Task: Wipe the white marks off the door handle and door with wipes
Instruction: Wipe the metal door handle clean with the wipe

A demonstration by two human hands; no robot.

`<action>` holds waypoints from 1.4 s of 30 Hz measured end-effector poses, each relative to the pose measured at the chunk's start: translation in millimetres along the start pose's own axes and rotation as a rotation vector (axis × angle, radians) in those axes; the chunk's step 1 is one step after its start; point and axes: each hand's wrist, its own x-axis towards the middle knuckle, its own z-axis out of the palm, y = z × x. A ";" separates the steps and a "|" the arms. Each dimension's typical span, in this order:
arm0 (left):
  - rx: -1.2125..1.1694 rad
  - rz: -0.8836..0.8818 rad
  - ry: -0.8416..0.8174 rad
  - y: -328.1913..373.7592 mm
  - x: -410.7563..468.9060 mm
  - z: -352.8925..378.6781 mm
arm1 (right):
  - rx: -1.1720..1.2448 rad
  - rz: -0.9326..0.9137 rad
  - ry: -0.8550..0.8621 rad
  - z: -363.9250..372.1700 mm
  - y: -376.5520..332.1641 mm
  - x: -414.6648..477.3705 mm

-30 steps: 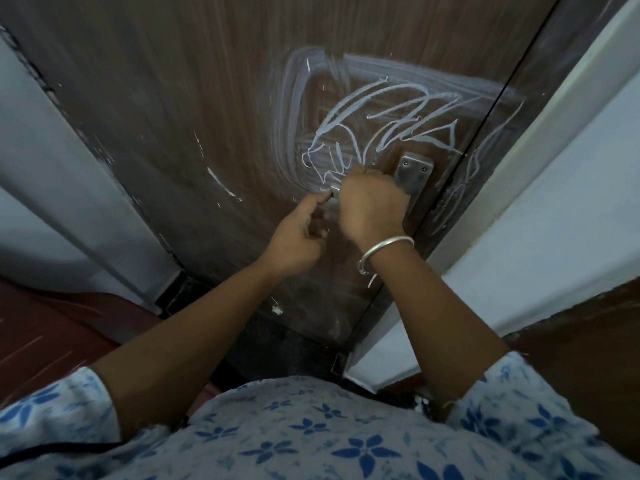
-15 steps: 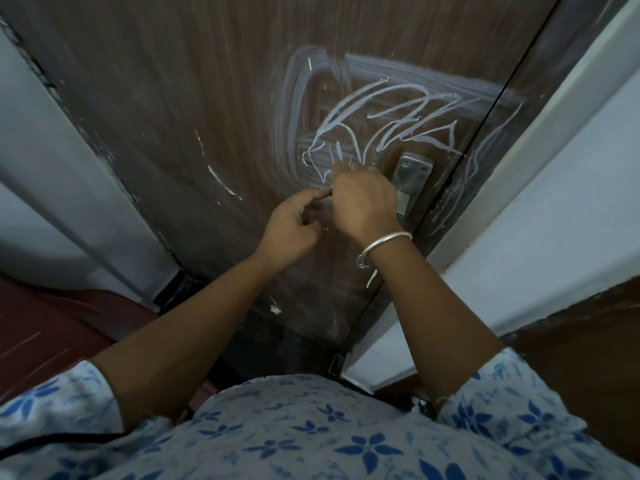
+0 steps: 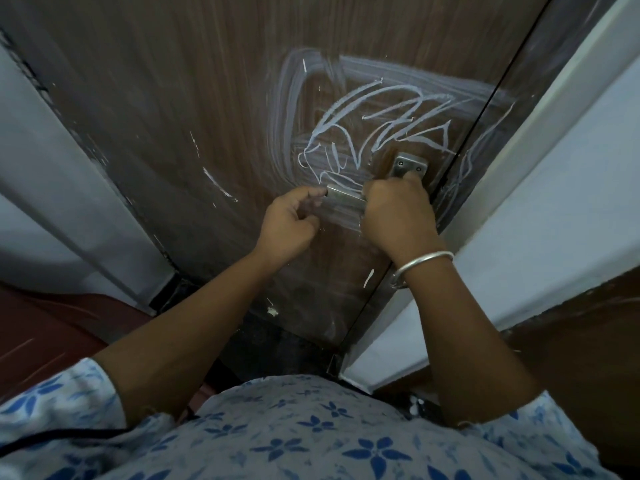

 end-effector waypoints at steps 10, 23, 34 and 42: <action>0.075 -0.004 -0.155 10.9 1.7 -9.9 | 0.135 0.093 -0.090 -3.4 -24.8 14.7; 0.076 -0.038 -0.234 22.6 -6.6 -9.8 | 0.710 0.191 0.086 11.4 -39.8 35.6; 0.044 -0.078 -0.035 28.4 -10.5 -1.4 | 0.185 -0.111 -0.109 -4.5 -9.4 35.7; 0.088 -0.110 -0.028 23.2 -5.0 -2.1 | -0.075 -0.082 -0.103 -5.8 -8.7 23.0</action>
